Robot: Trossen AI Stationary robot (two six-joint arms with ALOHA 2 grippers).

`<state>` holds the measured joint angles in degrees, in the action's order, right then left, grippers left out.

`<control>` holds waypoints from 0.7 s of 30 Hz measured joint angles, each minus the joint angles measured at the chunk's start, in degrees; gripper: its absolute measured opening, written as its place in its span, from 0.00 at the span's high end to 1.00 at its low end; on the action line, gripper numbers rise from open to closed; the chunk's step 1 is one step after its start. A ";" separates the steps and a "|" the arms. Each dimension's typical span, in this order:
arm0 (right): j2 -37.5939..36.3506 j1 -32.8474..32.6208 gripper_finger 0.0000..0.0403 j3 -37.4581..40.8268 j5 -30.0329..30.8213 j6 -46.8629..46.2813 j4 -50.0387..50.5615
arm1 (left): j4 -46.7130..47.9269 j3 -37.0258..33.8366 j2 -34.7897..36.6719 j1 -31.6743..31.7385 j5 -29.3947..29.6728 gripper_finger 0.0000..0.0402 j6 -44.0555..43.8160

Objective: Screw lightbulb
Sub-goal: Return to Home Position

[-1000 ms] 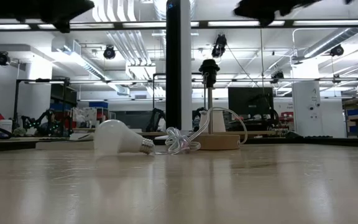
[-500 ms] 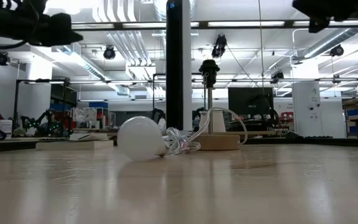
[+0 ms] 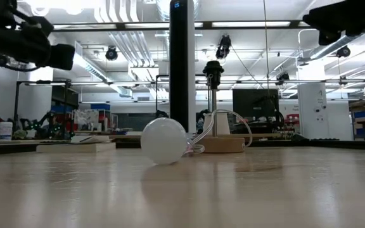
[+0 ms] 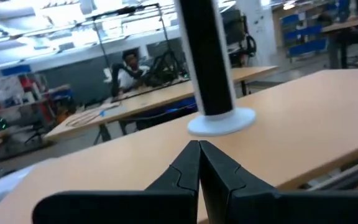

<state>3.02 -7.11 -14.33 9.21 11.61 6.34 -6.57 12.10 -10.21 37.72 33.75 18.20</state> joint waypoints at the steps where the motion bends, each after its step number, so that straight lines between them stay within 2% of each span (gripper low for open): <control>1: 0.20 0.00 0.73 -0.02 0.00 -0.02 -0.33 | -0.20 -0.08 -0.56 2.49 -2.06 1.00 -0.94; 3: 0.43 0.02 0.72 -0.06 0.06 -0.01 -0.29 | -0.10 -0.81 -1.45 7.05 -4.55 1.00 -1.99; 8: 0.40 0.02 0.73 -0.07 1.01 0.44 1.44 | -0.64 -2.90 -5.60 17.40 -5.14 1.00 -3.84; 11: 0.40 0.00 0.75 -0.07 1.47 0.79 2.98 | -1.82 -3.54 -8.69 21.92 -9.64 1.00 -4.12; 15: 0.40 0.02 0.77 -0.07 1.45 0.62 3.99 | -7.12 -4.22 -13.18 25.31 -10.73 1.00 -4.29; 21: 0.40 0.02 0.81 1.93 0.16 0.12 0.31 | -13.87 -4.50 -18.86 25.63 -10.12 1.00 -5.44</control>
<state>3.42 -7.09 -12.39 9.37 11.73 6.65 -20.44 7.60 -29.07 63.36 23.63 12.76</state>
